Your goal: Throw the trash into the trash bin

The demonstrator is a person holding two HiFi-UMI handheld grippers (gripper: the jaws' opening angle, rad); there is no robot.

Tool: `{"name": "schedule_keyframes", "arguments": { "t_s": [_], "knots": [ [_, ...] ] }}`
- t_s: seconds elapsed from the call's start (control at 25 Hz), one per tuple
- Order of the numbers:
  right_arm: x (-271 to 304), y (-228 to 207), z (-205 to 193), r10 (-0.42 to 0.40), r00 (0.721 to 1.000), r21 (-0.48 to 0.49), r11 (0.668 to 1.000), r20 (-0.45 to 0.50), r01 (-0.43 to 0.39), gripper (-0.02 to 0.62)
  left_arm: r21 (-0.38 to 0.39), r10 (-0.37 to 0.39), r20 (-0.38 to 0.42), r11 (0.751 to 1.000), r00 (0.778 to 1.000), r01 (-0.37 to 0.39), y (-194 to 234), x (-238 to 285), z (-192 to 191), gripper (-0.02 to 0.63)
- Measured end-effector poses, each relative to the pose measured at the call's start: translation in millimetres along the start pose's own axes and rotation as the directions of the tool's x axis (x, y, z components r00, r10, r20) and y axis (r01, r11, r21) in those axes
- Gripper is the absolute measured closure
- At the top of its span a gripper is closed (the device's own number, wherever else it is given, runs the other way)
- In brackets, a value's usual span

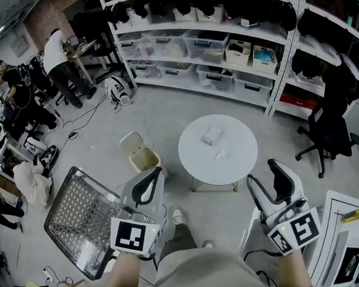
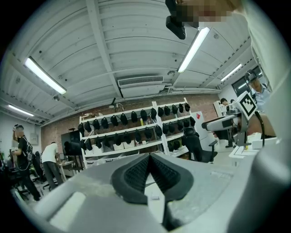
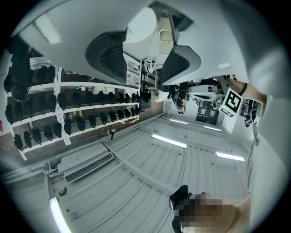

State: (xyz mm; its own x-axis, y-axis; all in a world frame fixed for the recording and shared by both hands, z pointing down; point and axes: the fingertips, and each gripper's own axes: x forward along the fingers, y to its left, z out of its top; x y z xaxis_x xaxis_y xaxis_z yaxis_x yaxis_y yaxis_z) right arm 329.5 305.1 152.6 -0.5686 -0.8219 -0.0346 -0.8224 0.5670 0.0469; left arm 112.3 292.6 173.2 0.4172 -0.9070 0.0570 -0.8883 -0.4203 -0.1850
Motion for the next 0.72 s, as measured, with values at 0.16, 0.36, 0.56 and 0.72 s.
{"name": "schedule_keyframes", "arguments": {
  "t_s": [0.16, 0.36, 0.56, 0.72],
  "knots": [
    [35, -8, -10, -0.008, 1.0, 0.002, 1.0, -0.025, 0.008, 0.35, -0.011, 0.0, -0.004, 1.0, 1.0, 0.0, 24, 23, -8, 0.604],
    [89, -18, -22, -0.02, 0.998, 0.003, 1.0, -0.063, 0.02, 0.347, -0.014, -0.012, -0.008, 1.0, 1.0, 0.012, 64, 62, -19, 0.604],
    [154, -29, -28, -0.054, 0.993, 0.003, 0.998, -0.102, 0.055, 0.344, -0.025, -0.041, -0.022, 0.999, 0.999, 0.04, 116, 103, -30, 0.604],
    [203, -43, -37, -0.104, 0.986, 0.005, 0.994, -0.13, 0.105, 0.344, -0.026, -0.082, -0.027, 0.996, 0.996, 0.081, 156, 139, -43, 0.604]
  ]
}}
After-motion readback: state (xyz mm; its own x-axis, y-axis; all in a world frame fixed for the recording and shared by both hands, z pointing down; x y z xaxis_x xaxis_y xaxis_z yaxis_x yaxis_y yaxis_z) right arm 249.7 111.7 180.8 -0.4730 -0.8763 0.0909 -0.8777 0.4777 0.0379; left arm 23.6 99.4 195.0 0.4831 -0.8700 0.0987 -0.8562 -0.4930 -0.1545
